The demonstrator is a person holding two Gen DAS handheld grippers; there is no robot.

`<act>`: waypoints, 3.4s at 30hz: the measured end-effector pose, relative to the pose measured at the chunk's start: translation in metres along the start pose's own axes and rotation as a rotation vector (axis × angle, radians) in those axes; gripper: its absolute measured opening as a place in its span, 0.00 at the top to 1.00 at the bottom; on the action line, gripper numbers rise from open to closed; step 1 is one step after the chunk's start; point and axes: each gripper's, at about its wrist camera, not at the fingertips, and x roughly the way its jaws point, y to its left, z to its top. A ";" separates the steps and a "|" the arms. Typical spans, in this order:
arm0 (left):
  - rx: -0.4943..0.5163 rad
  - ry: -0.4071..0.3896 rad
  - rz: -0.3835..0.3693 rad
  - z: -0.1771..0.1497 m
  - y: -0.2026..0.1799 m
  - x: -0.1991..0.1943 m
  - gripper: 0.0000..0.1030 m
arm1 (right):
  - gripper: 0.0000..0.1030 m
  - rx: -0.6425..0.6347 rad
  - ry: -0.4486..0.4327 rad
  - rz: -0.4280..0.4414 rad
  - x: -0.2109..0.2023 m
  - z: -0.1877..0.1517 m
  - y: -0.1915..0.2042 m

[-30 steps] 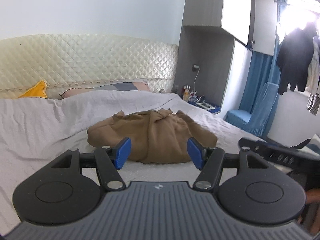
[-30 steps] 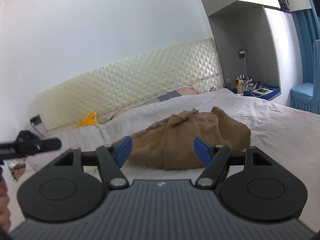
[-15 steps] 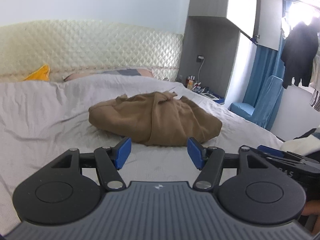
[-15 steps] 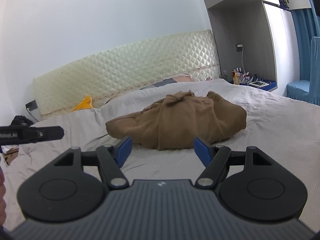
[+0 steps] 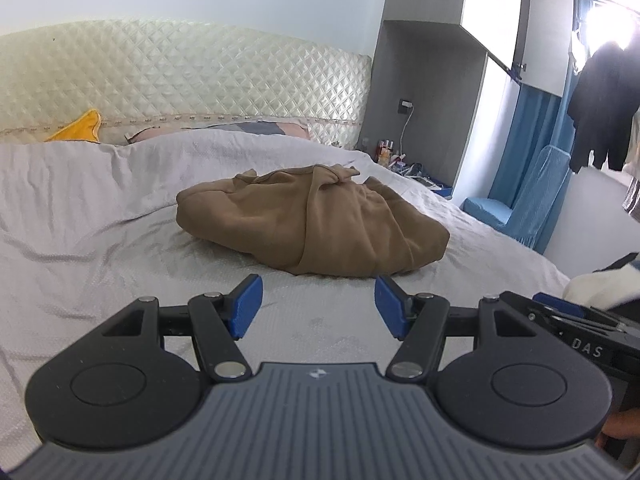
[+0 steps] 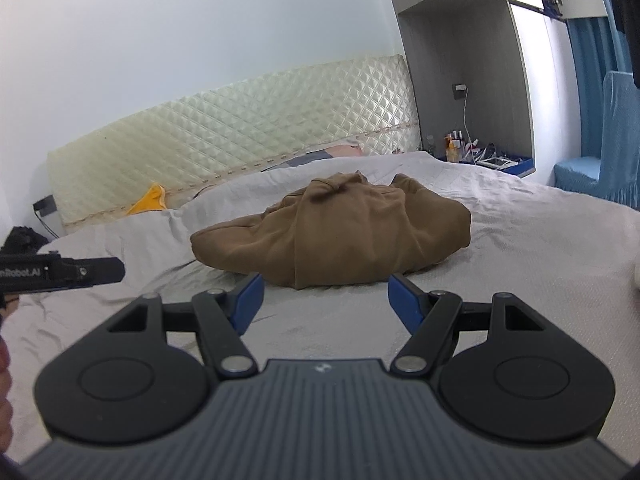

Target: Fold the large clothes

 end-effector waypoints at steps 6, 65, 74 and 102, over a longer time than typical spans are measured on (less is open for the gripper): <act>-0.014 0.008 0.020 -0.002 0.006 0.002 0.30 | 0.30 -0.041 -0.002 -0.033 0.003 -0.001 0.006; -0.049 0.022 0.112 -0.014 0.017 -0.005 0.01 | 0.00 -0.063 -0.009 -0.067 0.004 -0.003 0.011; -0.038 0.024 0.112 -0.015 0.014 -0.003 0.01 | 0.00 -0.075 -0.009 -0.068 0.002 -0.004 0.014; -0.034 0.006 0.140 -0.019 0.007 0.001 0.01 | 0.00 -0.057 -0.016 -0.076 0.002 -0.010 0.018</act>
